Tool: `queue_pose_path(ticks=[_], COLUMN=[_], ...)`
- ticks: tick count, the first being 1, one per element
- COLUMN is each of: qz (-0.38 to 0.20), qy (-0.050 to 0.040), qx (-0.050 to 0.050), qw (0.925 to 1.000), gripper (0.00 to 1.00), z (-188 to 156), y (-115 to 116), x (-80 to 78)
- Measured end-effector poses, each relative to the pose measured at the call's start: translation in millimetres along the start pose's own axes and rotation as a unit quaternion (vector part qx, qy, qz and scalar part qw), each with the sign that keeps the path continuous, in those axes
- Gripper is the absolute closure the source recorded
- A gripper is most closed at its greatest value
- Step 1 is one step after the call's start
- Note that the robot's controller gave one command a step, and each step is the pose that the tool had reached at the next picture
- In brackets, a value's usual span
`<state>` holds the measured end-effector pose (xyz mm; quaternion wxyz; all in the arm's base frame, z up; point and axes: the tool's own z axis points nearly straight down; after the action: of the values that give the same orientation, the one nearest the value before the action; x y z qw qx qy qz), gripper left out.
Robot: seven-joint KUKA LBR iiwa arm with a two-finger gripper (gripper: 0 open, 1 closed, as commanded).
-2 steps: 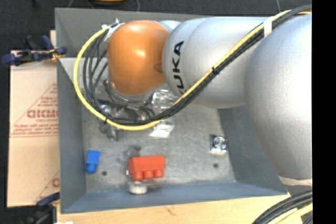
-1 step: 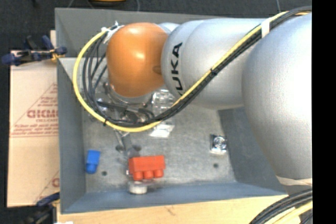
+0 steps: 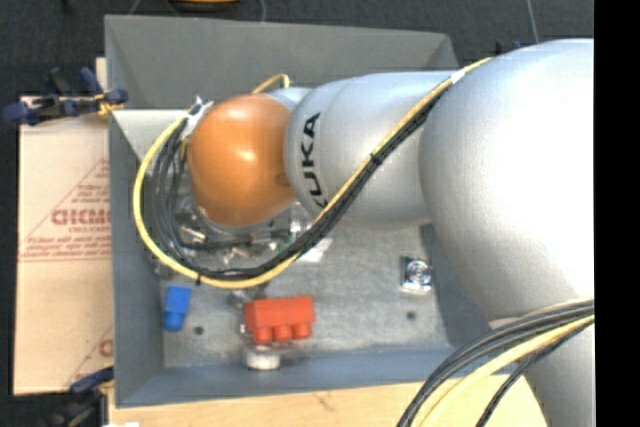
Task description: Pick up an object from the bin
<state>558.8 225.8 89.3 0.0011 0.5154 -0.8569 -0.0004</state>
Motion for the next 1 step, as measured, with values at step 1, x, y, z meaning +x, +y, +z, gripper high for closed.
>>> queue_pose_path(ticks=[1], qz=[-0.234], qy=[-0.0009], qx=[0.001], qw=[0.9721], gripper=[0.0], z=[13.5], y=[18.3], x=[-1.3])
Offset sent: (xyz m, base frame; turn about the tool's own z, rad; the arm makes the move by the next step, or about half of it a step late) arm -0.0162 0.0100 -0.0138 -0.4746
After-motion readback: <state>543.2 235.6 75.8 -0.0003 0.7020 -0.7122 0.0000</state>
